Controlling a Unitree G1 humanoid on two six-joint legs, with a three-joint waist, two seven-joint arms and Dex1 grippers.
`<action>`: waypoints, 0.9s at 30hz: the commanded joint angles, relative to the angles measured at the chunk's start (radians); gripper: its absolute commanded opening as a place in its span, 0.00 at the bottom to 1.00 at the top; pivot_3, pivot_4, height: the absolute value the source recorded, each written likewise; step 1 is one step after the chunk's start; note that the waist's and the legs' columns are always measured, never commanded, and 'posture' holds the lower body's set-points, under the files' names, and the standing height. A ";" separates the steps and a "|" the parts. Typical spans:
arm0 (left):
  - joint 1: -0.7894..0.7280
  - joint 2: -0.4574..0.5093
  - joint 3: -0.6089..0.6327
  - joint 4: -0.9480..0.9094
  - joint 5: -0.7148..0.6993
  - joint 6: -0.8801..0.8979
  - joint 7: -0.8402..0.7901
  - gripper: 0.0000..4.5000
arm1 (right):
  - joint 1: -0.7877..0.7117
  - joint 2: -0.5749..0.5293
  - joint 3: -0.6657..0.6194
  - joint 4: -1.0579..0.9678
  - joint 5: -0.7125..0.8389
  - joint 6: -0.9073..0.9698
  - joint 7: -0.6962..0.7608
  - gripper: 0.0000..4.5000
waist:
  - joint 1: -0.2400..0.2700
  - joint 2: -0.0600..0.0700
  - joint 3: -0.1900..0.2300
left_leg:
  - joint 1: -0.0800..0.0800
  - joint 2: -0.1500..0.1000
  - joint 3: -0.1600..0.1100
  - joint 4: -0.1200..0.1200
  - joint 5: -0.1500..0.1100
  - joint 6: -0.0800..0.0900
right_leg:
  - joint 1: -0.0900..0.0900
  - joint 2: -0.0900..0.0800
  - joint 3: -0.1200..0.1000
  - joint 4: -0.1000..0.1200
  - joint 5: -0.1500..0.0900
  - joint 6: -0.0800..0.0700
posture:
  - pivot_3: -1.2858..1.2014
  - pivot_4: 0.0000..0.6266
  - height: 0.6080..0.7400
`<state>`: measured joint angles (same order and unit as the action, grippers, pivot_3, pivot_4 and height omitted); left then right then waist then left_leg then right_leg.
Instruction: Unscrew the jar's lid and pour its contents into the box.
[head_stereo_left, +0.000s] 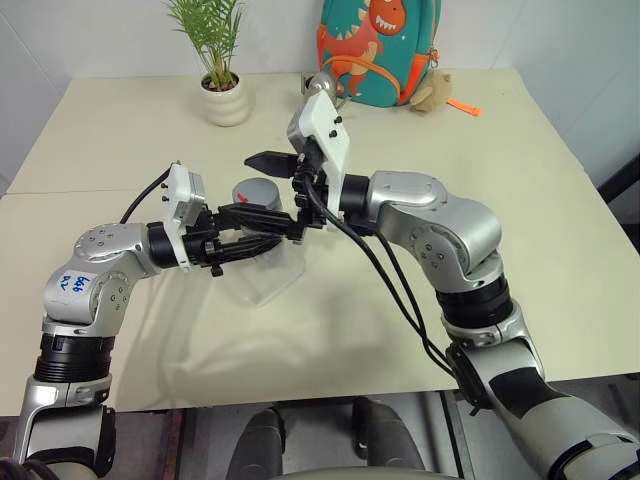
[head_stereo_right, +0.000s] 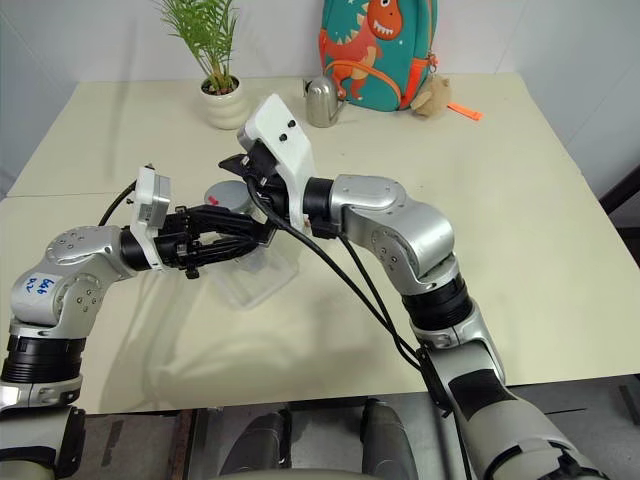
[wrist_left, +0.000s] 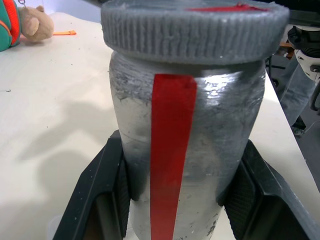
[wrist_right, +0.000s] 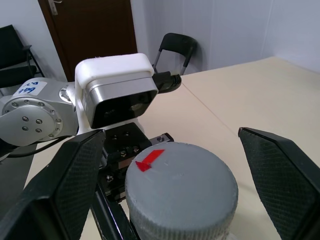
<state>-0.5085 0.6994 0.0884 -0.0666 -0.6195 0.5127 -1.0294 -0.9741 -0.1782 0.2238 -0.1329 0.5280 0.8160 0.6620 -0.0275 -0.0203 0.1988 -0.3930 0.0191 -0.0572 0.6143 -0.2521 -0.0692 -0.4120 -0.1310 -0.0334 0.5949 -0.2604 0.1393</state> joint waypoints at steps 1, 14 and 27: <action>-0.020 0.001 0.014 -0.025 0.007 -0.026 -0.010 0.45 | -0.025 0.004 -0.017 -0.021 0.009 0.004 0.010 0.96 | 0.000 0.000 0.000 | 0.000 0.000 0.000 0.000 0.000 0.000 | 0.000 0.000 0.000 0.000 0.000 0.000 | 0.52 0.24 1.00; -0.055 -0.030 0.026 0.000 0.004 -0.113 -0.068 0.45 | -0.035 -0.055 -0.049 0.000 0.078 -0.029 0.204 0.57 | 0.001 0.000 0.000 | 0.000 0.000 0.000 0.000 0.000 0.000 | 0.000 0.000 0.000 0.000 0.000 0.000 | 0.52 0.24 1.00; -0.177 -0.091 -0.120 0.134 0.047 -0.260 -0.357 0.45 | -0.187 -0.183 0.040 0.157 0.065 -0.183 0.764 0.57 | -0.003 0.000 0.000 | 0.002 0.001 0.003 0.002 -0.001 0.001 | 0.000 0.001 0.004 0.001 0.000 0.001 | 0.52 0.24 1.00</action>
<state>-0.6618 0.6079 -0.0303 0.0577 -0.6004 0.2729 -1.3909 -1.1297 -0.3890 0.2556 0.0463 0.5679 0.6512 1.3724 -0.0307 -0.0204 0.1988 -0.3916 0.0198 -0.0538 0.6161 -0.2527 -0.0679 -0.4121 -0.1296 -0.0295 0.5957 -0.2602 0.1399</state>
